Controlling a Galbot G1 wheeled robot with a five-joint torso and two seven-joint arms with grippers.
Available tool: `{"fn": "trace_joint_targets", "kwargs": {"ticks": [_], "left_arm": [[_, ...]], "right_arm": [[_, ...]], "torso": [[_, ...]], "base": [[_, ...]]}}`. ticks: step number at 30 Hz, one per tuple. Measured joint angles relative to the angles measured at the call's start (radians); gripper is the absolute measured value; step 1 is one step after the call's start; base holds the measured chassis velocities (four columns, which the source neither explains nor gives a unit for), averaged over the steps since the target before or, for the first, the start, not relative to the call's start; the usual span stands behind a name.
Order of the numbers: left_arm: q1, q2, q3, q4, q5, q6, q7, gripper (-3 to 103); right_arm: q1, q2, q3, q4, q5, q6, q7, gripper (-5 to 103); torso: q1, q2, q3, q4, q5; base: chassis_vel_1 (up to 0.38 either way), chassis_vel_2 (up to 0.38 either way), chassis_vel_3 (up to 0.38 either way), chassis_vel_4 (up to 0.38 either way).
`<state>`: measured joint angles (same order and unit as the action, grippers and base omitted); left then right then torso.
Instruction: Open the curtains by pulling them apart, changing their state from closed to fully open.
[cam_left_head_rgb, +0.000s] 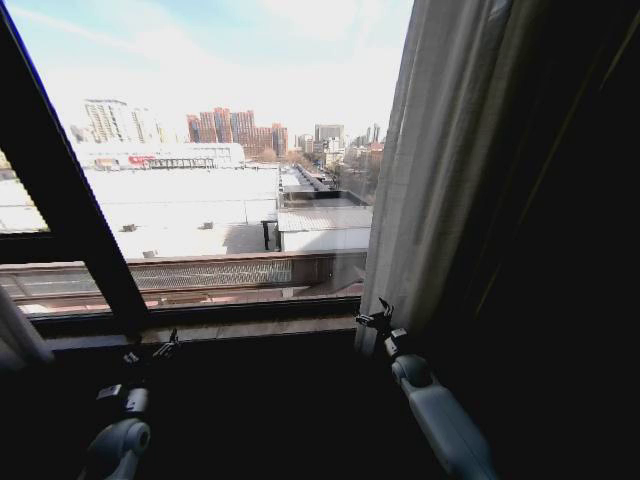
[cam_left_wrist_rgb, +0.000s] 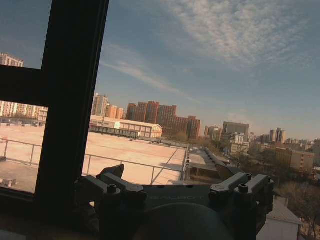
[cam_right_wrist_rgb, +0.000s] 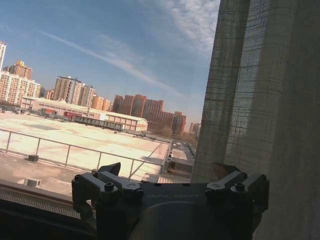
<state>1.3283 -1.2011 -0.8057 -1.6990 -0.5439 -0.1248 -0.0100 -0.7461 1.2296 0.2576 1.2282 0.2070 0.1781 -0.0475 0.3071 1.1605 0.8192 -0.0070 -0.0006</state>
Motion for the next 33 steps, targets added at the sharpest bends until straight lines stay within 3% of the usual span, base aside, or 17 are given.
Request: {"fn": "trace_joint_targets", "kwargs": {"ticks": [10,20,24,33], "left_arm": [[0.0,0.0,0.0,0.0,0.0,0.0,0.0,100],[0.0,0.0,0.0,0.0,0.0,0.0,0.0,100],[0.0,0.0,0.0,0.0,0.0,0.0,0.0,100],[0.0,0.0,0.0,0.0,0.0,0.0,0.0,100]], "right_arm": [[0.081,0.024,-0.048,-0.047,0.009,-0.014,0.015,100],[0.018,-0.019,-0.03,0.017,0.06,-0.002,0.009,100],[-0.002,-0.026,-0.01,0.018,0.06,-0.001,-0.018,100],[-0.01,-0.027,-0.001,0.02,0.045,-0.003,0.006,100]], "torso": [[0.0,0.0,0.0,-0.0006,0.0007],[0.0,0.0,0.0,-0.0007,0.0007],[0.0,0.0,0.0,-0.0006,0.0006],[0.0,0.0,0.0,-0.0005,0.0006]], "base": [[0.0,0.0,0.0,0.0],[0.0,0.0,0.0,0.0],[0.0,0.0,0.0,0.0],[-0.031,0.006,0.041,-0.012]]}}
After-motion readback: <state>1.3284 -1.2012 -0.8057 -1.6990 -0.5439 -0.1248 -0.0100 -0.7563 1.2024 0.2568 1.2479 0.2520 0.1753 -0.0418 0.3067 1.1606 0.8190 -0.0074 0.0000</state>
